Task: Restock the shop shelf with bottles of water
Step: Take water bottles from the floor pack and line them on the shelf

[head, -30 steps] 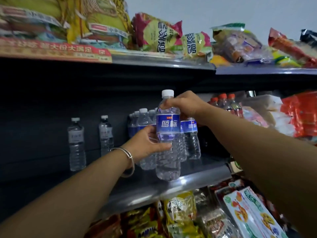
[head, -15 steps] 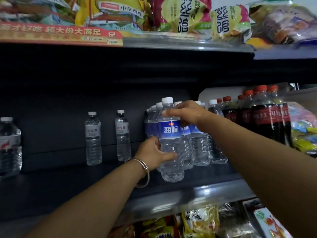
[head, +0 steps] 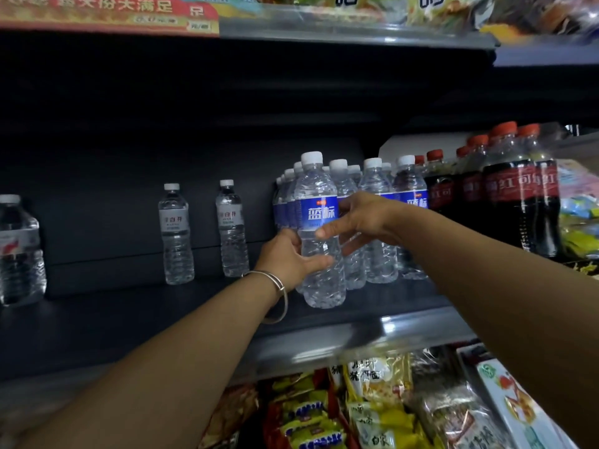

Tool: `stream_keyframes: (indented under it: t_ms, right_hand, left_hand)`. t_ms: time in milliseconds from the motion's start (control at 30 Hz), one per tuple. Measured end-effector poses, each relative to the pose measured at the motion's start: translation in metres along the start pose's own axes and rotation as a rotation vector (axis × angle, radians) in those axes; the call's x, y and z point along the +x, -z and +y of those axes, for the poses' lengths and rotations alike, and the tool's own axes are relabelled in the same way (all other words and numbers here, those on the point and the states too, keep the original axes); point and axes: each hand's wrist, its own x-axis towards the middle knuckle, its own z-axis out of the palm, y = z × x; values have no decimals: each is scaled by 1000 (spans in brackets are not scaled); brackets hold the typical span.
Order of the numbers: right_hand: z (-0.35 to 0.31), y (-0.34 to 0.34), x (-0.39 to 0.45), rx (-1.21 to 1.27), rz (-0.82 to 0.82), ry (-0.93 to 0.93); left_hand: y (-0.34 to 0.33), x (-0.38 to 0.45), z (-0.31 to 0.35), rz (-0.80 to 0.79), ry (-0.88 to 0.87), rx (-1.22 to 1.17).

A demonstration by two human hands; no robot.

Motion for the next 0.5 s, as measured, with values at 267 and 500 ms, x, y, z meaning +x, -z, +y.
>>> stream_keyframes:
  t_ms: [267, 500]
  right_hand:
    - [20, -15, -45, -194, 383, 149]
    - [68, -42, -144, -598, 505, 235]
  left_hand:
    - [-9, -28, 9, 233, -97, 192]
    - [-56, -108, 11, 163, -526, 93]
